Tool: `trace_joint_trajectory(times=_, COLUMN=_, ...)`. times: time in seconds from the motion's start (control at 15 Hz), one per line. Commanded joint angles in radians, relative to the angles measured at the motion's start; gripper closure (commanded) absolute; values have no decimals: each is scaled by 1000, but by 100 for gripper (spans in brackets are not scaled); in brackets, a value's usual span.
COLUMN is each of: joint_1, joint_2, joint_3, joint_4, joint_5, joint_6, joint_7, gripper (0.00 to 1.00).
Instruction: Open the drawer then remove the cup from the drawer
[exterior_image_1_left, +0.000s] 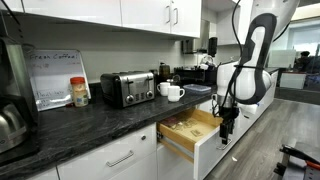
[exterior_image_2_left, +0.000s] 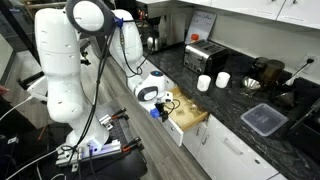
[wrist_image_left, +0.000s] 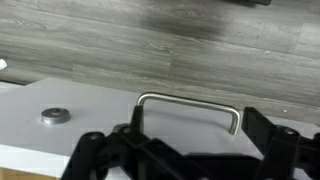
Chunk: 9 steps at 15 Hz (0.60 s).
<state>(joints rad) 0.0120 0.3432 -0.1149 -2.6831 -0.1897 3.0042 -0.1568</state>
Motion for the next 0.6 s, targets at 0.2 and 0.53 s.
trace_joint_trajectory(times=0.2, joint_1=123, joint_2=77, joint_3=-124, joint_4=88, joint_5=-78, joint_6=99, joint_7=35, gripper=0)
trace_joint_trajectory(times=0.53, joint_1=195, joint_2=134, joint_3=-168, joint_4=171, joint_5=-73, joint_6=137, joint_7=34, gripper=0)
